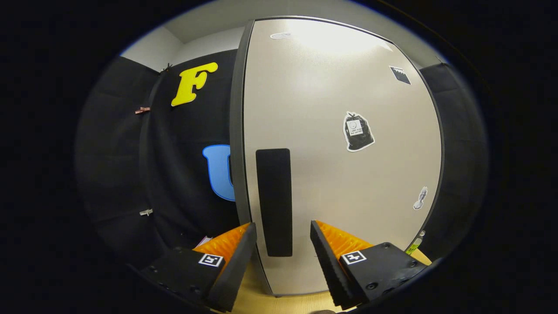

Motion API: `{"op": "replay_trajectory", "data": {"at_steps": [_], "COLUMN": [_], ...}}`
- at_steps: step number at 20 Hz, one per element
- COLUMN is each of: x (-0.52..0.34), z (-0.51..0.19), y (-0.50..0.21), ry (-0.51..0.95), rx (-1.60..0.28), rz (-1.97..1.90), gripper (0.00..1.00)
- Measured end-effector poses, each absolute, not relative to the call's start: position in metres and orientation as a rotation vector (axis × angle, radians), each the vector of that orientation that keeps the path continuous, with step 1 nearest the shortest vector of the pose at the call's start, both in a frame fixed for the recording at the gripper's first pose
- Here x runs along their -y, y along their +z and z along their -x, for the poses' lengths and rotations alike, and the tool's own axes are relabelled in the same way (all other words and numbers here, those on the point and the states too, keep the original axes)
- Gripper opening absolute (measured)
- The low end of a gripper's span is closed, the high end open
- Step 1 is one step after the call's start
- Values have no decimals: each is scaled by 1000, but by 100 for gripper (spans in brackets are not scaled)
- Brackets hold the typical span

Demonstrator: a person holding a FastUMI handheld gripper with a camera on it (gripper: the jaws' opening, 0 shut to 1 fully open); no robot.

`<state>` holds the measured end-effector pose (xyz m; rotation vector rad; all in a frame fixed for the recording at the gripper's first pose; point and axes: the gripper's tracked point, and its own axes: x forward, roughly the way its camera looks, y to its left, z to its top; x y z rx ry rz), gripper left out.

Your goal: Open the shoe cabinet door, grab the shoes and put them into the shoe cabinet, then close the shoe cabinet door.

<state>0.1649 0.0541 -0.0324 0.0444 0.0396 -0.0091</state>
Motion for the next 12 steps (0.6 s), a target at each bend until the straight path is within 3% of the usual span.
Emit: {"op": "replay_trajectory", "data": {"at_steps": [2,5,8,9,12], "x": [-53,-51,-58,-57,-57], "z": [-170,-175,-178,-177,-174], "y": [-31,-29,-27,-27,-27], "ry": [-20,-39,-28,-34,-32], "rx": [-32,-28,-19,-14,-20], "rz": [-44,-44,-29,-18,-20], "gripper": [82,60,59,40,35]}}
